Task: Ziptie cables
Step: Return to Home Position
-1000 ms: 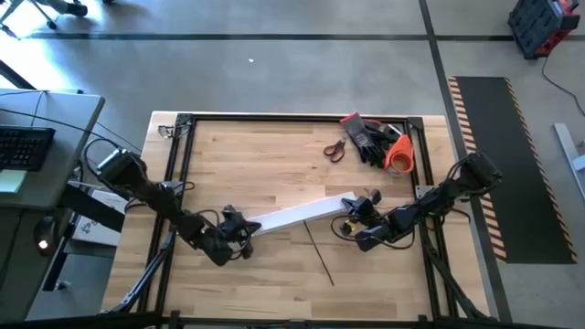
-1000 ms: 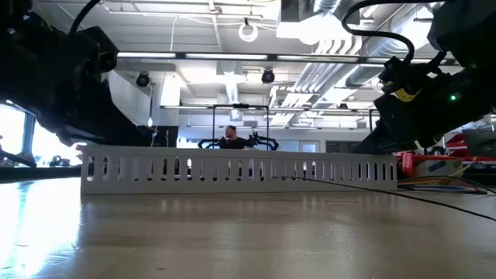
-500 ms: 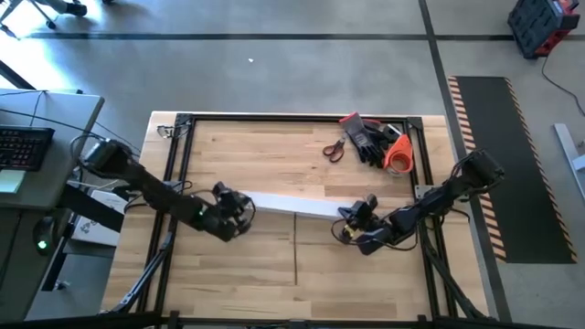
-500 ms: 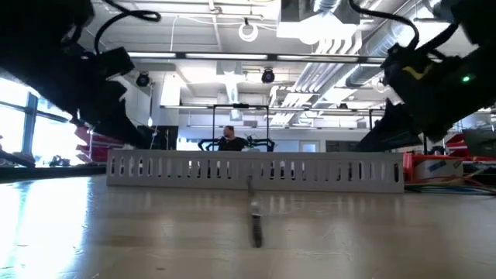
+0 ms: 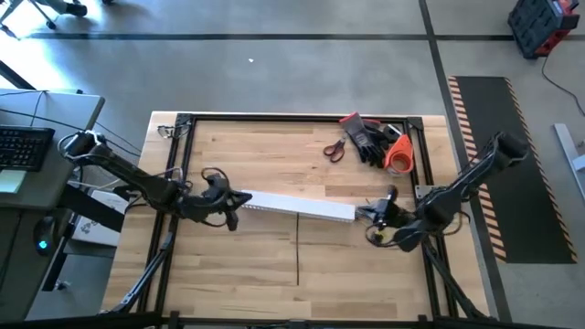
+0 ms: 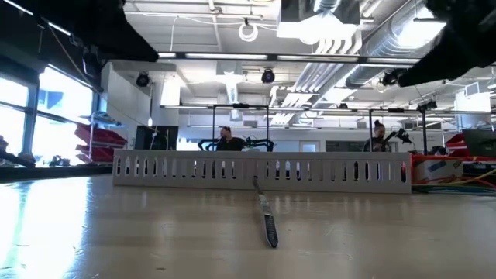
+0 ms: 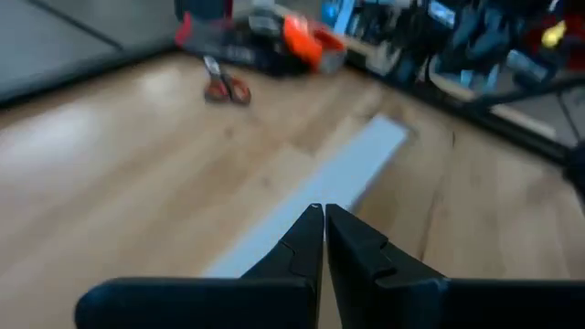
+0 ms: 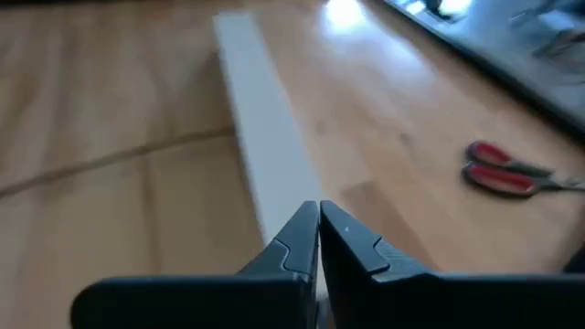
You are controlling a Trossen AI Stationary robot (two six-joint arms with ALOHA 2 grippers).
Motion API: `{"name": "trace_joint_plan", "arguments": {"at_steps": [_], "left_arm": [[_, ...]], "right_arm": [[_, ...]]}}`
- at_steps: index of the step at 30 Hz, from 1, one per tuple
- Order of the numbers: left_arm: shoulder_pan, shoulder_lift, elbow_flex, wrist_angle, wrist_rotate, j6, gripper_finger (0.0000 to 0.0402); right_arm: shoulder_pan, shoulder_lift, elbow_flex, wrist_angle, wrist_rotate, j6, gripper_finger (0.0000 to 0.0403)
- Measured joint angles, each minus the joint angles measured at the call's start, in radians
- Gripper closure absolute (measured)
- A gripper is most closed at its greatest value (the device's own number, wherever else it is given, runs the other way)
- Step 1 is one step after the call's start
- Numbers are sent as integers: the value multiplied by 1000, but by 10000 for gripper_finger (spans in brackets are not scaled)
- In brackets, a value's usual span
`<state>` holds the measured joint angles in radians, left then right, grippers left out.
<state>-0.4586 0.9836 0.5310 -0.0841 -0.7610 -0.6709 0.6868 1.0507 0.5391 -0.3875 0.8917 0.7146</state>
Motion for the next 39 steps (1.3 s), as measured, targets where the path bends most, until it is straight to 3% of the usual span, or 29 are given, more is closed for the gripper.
{"name": "trace_joint_plan", "arguments": {"at_steps": [3,6,10,15,19,23,26,30,39], "left_arm": [[33,-87,-35,-49,-44,16,402],[107,-189,-118,-58,-14,-6,402],[236,-319,-251,35,135,15,402],[420,-416,-412,211,307,74,402],[519,-463,-513,353,454,136,402],[565,-508,-520,349,515,236,402],[568,-552,-520,353,569,295,402],[492,-614,-520,359,630,349,402],[238,-735,-519,338,542,576,402]], "right_arm": [[14,-124,-51,-23,-56,-40,403],[-9,-266,-160,70,-142,-91,403],[-92,-456,-339,309,-292,-209,403],[-277,-651,-511,582,-587,-380,403],[-409,-763,-529,540,-770,-429,403],[-494,-840,-529,521,-880,-493,403],[-532,-886,-529,477,-904,-506,403],[-549,-928,-529,431,-905,-487,403],[-549,-933,-530,420,-887,-420,403]]}}
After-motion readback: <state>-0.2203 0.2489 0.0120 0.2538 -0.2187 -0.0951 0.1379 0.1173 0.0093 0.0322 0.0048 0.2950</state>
